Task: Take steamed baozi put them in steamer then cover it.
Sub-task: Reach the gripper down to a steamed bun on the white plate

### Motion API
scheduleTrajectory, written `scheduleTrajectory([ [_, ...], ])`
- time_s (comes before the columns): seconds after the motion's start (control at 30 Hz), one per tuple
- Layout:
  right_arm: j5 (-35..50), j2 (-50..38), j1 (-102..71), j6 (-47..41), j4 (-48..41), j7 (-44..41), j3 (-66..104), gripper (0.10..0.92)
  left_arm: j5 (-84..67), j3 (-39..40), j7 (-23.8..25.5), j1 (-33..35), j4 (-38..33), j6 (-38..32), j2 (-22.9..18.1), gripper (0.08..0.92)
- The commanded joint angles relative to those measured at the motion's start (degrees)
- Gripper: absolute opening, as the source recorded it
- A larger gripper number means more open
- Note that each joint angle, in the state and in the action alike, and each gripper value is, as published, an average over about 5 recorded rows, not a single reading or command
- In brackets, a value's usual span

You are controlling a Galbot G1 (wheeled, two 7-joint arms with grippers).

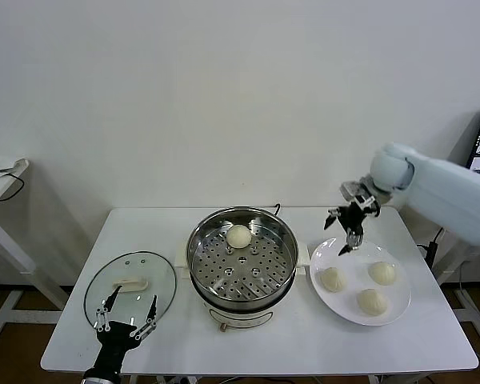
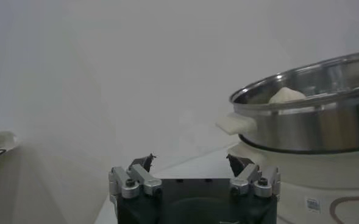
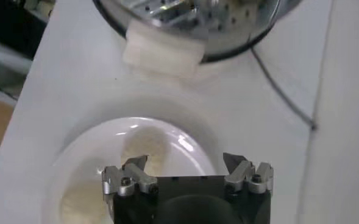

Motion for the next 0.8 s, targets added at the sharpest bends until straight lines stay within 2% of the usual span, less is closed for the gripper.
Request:
scheduleTrajectory([
  [0.03,-0.4,-2.1,-9.1,-4.4,-0.9,6.0,1.8,0.823,0.0,0.2,0.0,-0.1,-0.1,0.1,-0.1,0.823],
  [0.8,-2.7,0.2,-14.6,-3.3,-2.4,8.6,5.7,0.822,0.0,0.0,-0.1,0.2,0.3,-0.1,-0.1,0.823],
])
